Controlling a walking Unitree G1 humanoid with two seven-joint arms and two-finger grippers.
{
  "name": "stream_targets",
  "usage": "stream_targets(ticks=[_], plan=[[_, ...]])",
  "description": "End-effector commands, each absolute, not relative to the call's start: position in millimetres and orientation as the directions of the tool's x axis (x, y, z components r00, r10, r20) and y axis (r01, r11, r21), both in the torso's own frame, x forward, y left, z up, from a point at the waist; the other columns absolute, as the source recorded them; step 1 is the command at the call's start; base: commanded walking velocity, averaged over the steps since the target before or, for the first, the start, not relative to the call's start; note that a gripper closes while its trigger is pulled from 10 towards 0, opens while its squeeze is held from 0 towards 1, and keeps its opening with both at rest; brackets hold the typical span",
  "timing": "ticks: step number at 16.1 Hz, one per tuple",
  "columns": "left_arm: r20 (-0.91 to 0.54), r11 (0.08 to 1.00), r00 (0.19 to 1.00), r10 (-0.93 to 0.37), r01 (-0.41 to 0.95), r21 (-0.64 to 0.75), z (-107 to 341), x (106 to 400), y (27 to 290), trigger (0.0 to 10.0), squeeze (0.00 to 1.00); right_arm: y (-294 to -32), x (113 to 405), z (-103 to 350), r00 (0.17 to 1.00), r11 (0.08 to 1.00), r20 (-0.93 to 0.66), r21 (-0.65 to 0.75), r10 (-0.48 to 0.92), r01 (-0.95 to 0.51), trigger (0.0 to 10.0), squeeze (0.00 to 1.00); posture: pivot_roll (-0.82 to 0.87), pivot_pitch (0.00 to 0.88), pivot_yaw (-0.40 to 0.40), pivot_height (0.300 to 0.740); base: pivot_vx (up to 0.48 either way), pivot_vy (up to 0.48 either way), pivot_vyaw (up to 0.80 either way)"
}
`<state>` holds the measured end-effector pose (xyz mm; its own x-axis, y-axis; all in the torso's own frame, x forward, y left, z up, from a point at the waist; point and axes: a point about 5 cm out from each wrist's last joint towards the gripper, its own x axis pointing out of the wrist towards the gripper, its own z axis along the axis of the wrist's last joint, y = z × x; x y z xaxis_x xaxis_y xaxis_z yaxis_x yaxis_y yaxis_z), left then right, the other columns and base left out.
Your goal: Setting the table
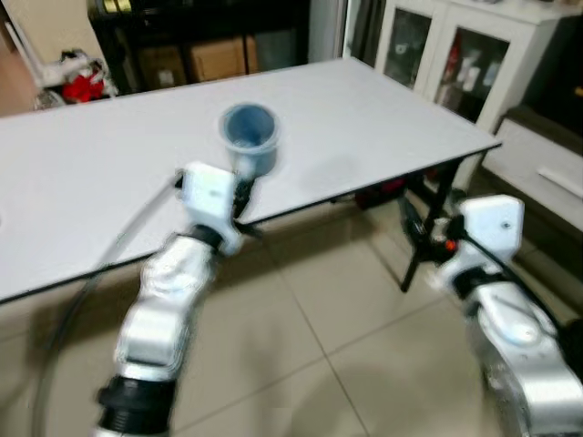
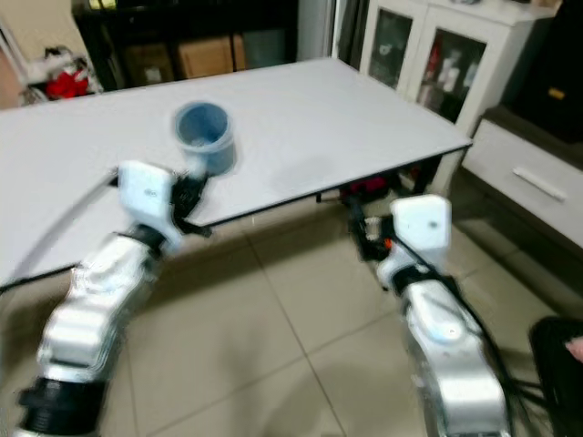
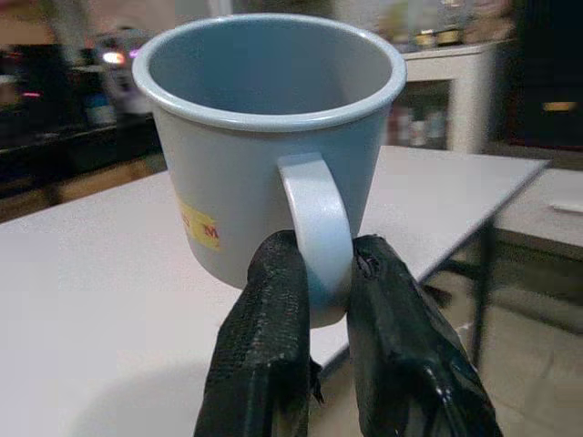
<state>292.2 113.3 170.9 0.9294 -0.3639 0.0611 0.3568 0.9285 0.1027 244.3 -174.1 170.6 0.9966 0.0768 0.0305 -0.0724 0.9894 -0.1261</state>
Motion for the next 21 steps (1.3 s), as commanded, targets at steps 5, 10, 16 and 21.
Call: stream_targets(ticks=[5, 10, 16, 21], plan=[[0.083, 0.936, 0.937, -0.340, 0.329, 0.123, 178.3, 295.2, 120.8, 10.0, 0.00, -169.1, 245.9, 173.0, 0.994, 0.989, 0.047, -0.114, 0.095, -0.089, 10.0, 0.00, -0.02, 0.000, 0.031, 0.740, 0.329, 0.000, 0.00], [0.085, 0.937, 0.938, -0.337, 0.326, 0.122, 178.3, 295.3, 120.3, 10.0, 0.00, -167.9, 247.0, 172.9, 0.993, 0.987, 0.046, -0.125, 0.111, -0.105, 10.0, 0.00, -0.02, 0.000, 0.024, 0.740, 0.329, 0.000, 0.00], [0.055, 0.938, 0.943, -0.330, 0.320, 0.134, 170.3, 288.1, 129.1, 10.0, 0.00, -160.8, 239.8, 162.6, 0.988, 0.980, 0.005, -0.128, 0.154, -0.152, 10.0, 0.00, 0.01, 0.000, 0.024, 0.740, 0.331, 0.000, 0.00], [0.028, 0.949, 0.957, -0.289, 0.282, 0.144, 164.0, 284.3, 140.2, 10.0, 0.00, -152.9, 240.5, 155.0, 0.972, 0.962, -0.032, -0.137, 0.232, -0.234, 10.0, 0.00, 0.03, 0.000, 0.011, 0.740, 0.329, 0.000, 0.00]])
